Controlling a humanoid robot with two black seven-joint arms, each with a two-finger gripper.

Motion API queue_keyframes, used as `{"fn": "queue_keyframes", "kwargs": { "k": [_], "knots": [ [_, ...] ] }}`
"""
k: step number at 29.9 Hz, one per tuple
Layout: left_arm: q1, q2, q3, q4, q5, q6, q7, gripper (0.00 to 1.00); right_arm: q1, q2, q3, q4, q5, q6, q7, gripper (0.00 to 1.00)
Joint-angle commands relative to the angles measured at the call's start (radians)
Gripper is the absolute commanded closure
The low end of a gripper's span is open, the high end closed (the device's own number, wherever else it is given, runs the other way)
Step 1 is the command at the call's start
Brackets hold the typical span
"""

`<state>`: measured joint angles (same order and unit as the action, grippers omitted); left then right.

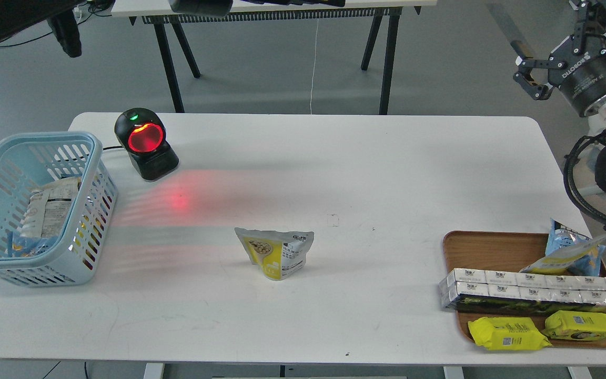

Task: Scan snack and place in basket
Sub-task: 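Reach the left gripper to the yellow packet and grasp it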

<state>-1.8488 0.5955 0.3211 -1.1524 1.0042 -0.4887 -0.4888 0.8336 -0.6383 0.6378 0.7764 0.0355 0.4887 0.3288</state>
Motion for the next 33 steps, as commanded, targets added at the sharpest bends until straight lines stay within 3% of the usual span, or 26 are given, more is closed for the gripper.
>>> {"fn": "queue_keyframes", "kwargs": {
  "k": [1,6,11,19,23,33],
  "knots": [
    [-0.053,0.041,0.133,-0.142,0.123,0.0,0.0,0.05,-0.021,0.006,0.0,0.0,0.032,0.0,-0.002,0.0],
    [-0.102,0.047,0.358,-0.263,0.229,0.01,0.0,0.11,-0.019,0.065,0.003,-0.015,0.03,0.0,-0.004,0.0],
    [-0.148,0.063,0.463,-0.394,0.287,0.116,0.0,0.13,-0.015,0.092,-0.001,-0.043,0.03,0.0,-0.005,0.0],
    [-0.136,0.047,0.475,-0.452,0.349,0.174,0.0,0.13,-0.007,0.095,-0.003,-0.045,0.03,0.0,-0.008,0.0],
    [-0.122,-0.016,0.475,-0.452,0.349,0.216,0.0,0.13,-0.007,0.095,-0.004,-0.043,0.03,0.0,-0.01,0.0],
    [0.008,-0.08,0.458,-0.392,0.367,0.265,0.0,0.13,-0.011,0.082,-0.012,-0.032,0.03,0.0,-0.01,0.0]
  ]
}}
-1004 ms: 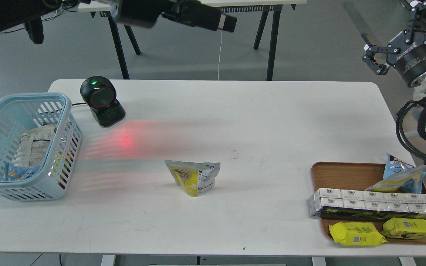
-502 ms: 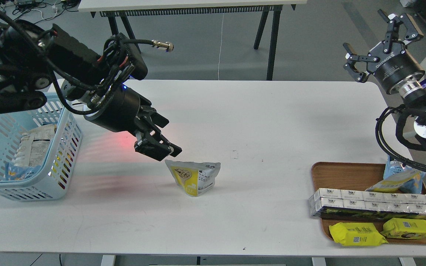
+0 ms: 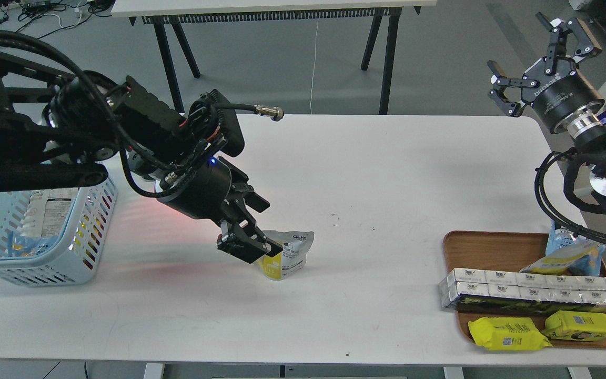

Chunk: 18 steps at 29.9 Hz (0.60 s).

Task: Scan snack and place in basket
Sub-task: 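Reach the left gripper to the yellow packet and grasp it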

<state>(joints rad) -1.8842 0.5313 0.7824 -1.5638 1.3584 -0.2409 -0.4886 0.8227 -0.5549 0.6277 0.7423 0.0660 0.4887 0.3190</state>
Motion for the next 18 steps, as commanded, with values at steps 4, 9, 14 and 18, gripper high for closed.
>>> {"fn": "queue_keyframes", "kwargs": {
  "k": [4,9,14,18],
  "knots": [
    [0.102,-0.062,-0.011,0.089,0.042,0.045,0.0,0.13,0.004,-0.002,-0.006,0.0,0.0,0.0,0.0,0.0],
    [0.155,-0.091,-0.057,0.108,0.041,0.046,0.0,0.13,0.003,-0.002,-0.006,0.0,-0.003,0.0,0.0,0.0],
    [0.235,-0.151,-0.083,0.205,0.042,0.057,0.0,0.16,-0.002,-0.003,-0.006,0.003,-0.003,0.0,0.0,0.0],
    [0.27,-0.178,-0.081,0.234,0.042,0.113,0.0,0.32,-0.005,-0.004,-0.005,0.003,-0.003,0.0,0.0,0.0]
  ]
}}
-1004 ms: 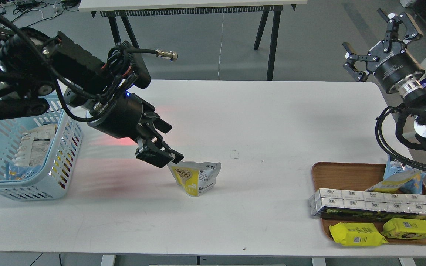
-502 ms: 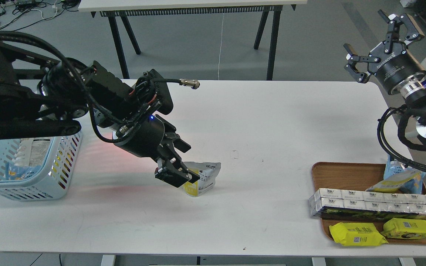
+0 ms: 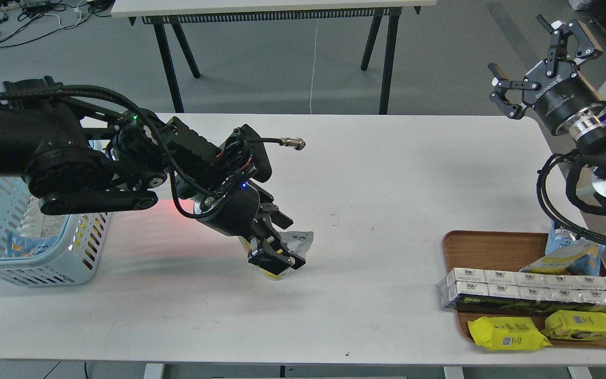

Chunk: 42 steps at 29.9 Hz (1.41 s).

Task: Scan snack and place in basket
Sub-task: 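Reach the left gripper to the yellow packet and grasp it, then lift the packet and hold it over the barcode scanner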

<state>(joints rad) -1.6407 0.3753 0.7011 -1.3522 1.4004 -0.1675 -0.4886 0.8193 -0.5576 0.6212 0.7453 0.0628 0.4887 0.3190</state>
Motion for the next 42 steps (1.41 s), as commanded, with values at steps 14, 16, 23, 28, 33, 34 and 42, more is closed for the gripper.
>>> {"fn": "queue_keyframes", "kwargs": {
  "k": [14,16,23,28,33,34,42],
  "knots": [
    [0.062,-0.015,0.015,0.074,0.003,0.088,0.0,0.79,-0.006,-0.002,0.003,0.0,0.0,0.0,0.0,0.0],
    [0.062,-0.013,0.015,0.071,0.003,0.1,0.0,0.92,-0.006,-0.002,0.003,0.0,0.0,0.0,0.0,0.0],
    [0.075,-0.015,0.012,0.064,0.002,0.111,0.0,0.99,-0.008,-0.018,0.003,0.0,0.003,0.0,0.0,0.0],
    [0.075,-0.01,0.014,0.062,0.002,0.114,0.0,1.0,-0.008,-0.021,0.003,0.0,0.0,0.0,0.0,0.0],
    [0.059,0.045,0.003,0.059,0.002,0.112,0.0,1.0,-0.008,-0.021,0.003,0.002,0.003,0.0,0.0,0.0],
    [0.055,0.063,0.001,0.059,0.002,0.112,0.0,1.0,-0.008,-0.021,0.003,0.002,0.003,0.0,0.0,0.0],
    [-0.099,0.212,-0.015,0.045,0.009,0.117,0.0,1.0,-0.008,-0.021,0.005,0.002,0.003,0.0,0.0,0.0]
  ]
}}
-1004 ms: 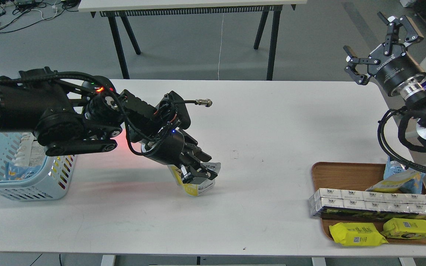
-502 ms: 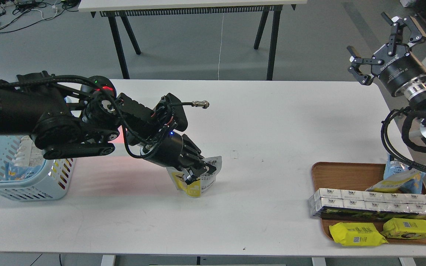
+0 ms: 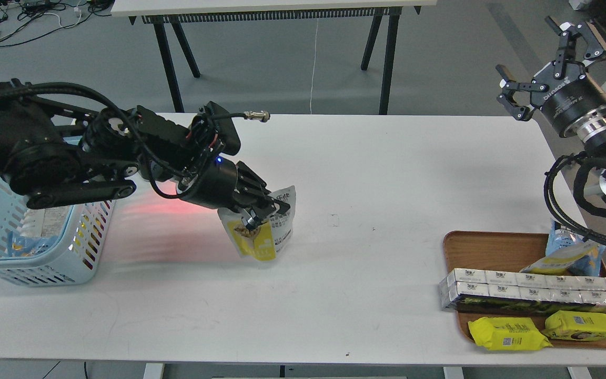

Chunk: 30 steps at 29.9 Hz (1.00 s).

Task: Scan snack and place in basket
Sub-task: 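Lift the packet and hold it over the barcode scanner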

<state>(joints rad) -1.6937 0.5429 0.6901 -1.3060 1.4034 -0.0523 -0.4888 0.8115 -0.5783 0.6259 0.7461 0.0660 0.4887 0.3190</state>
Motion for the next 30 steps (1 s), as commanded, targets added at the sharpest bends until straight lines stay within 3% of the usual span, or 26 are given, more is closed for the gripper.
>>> {"fn": "queue_keyframes", "kwargs": {
  "k": [1,9,18,30],
  "knots": [
    [-0.056,0.051,-0.001,0.005,0.011,0.002,0.0,1.0,0.0,0.0,0.0,0.001,0.0,0.0,0.0,0.0],
    [-0.044,0.066,0.012,0.163,0.032,0.037,0.0,1.0,-0.002,-0.003,0.0,0.004,0.0,0.0,0.0,0.0],
    [0.075,0.043,0.008,0.353,0.075,0.035,0.0,1.0,0.0,-0.003,0.0,0.006,0.0,0.0,0.0,0.0],
    [0.095,0.071,-0.001,0.347,0.086,0.023,0.0,1.0,0.0,-0.003,0.0,0.006,0.0,0.0,0.0,0.0]
  ]
}}
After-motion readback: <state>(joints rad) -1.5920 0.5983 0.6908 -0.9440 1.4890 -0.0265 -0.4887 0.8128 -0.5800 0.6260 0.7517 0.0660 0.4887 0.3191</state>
